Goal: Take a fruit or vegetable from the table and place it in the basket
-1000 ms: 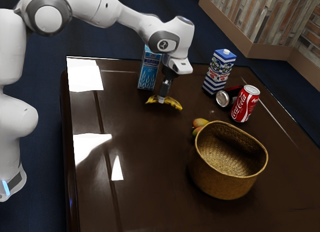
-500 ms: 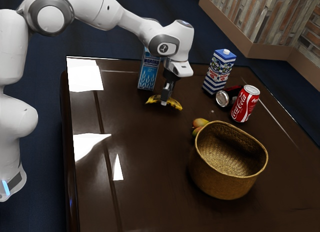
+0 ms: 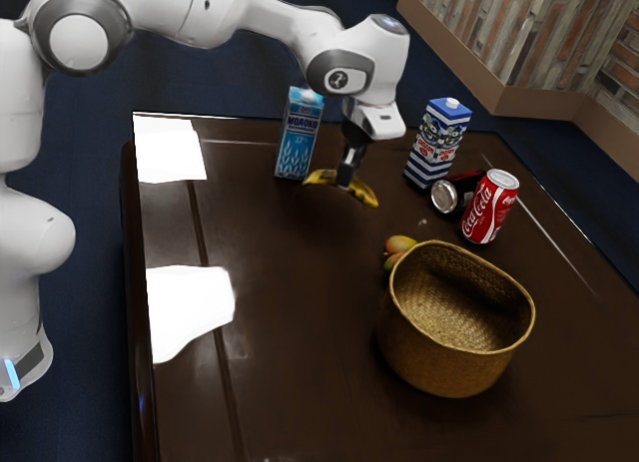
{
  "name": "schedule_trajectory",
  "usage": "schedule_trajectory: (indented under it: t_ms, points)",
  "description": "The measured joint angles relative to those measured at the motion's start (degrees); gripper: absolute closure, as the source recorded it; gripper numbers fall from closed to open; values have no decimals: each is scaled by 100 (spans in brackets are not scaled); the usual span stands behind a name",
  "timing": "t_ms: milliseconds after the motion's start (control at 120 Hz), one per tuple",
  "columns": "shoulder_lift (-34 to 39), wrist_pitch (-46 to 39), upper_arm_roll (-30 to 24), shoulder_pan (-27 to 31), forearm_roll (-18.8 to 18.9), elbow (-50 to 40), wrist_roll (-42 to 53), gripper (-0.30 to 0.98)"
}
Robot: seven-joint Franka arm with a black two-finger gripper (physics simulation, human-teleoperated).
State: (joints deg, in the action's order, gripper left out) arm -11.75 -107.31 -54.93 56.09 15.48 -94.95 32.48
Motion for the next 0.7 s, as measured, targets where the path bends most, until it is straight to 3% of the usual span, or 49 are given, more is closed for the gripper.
schedule_trajectory:
  t_ms: [108, 283, 417, 625, 700]
  points:
    - [52, 630, -813, -151, 334, 708, -229, 54]
    - [-185, 1210, -1966, -259, 851, 1030, -679, 54]
    - [-762, 1410, -2206, -873, 1315, 1148, -1038, 54]
    - [-2167, 1474, -2143, -2338, 2486, 2078, -1511, 54]
    - [-2564, 1413, -2122, -2616, 2829, 2297, -1645, 55]
